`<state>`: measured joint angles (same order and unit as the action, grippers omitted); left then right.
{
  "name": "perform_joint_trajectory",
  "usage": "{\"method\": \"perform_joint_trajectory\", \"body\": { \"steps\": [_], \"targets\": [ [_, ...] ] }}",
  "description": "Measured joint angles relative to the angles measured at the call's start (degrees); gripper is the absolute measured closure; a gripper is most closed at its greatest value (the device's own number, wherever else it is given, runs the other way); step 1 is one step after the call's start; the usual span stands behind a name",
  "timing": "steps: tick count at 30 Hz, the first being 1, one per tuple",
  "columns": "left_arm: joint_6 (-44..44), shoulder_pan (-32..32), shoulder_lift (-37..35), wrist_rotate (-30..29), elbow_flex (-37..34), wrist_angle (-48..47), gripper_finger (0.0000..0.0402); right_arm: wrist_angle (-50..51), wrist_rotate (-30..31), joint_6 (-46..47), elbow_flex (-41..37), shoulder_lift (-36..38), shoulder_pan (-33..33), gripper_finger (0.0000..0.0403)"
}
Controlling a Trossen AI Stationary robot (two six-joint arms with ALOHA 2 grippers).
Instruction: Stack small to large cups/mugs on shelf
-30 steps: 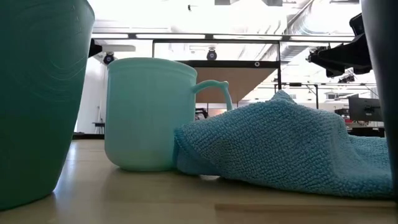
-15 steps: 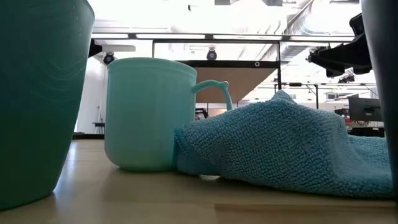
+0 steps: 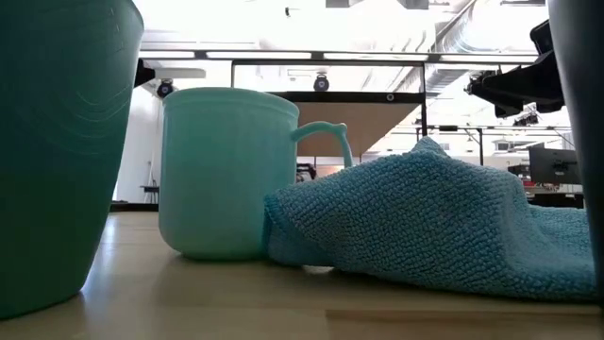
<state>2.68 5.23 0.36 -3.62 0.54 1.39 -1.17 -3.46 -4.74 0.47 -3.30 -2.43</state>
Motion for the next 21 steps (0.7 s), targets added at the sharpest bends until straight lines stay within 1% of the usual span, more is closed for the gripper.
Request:
{"method": "perform_joint_trajectory", "body": {
  "steps": [1, 5, 8, 11, 14, 18, 21],
  "targets": [
    [0.0, 0.0, 0.0, 0.0, 0.0, 0.0, 0.0266, -0.1, -0.2, 3.2, 0.0, 0.0, 0.0, 0.0291],
    [0.0, 0.0, 0.0, 0.0, 0.0, 0.0, 0.0266, -1.2, -0.7, 22.5, 0.0, 0.0, 0.0, 0.0291],
    [0.0, 0.0, 0.0, 0.0, 0.0, 0.0, 0.0266, -1.2, -0.8, 31.7, 0.0, 0.0, 0.0, 0.0291],
    [0.0, 0.0, 0.0, 0.0, 0.0, 0.0, 0.0266, -1.2, -0.9, 38.0, 0.0, 0.0, 0.0, 0.0291],
    [0.0, 0.0, 0.0, 0.0, 0.0, 0.0, 0.0266, -1.2, -0.9, 42.1, 0.0, 0.0, 0.0, 0.0291],
    [0.0, 0.0, 0.0, 0.0, 0.0, 0.0, 0.0266, -1.2, -0.9, 42.8, 0.0, 0.0, 0.0, 0.0291],
    [0.0, 0.0, 0.0, 0.0, 0.0, 0.0, 0.0266, -1.2, -0.9, 45.7, 0.0, 0.0, 0.0, 0.0291]
  ]
}}
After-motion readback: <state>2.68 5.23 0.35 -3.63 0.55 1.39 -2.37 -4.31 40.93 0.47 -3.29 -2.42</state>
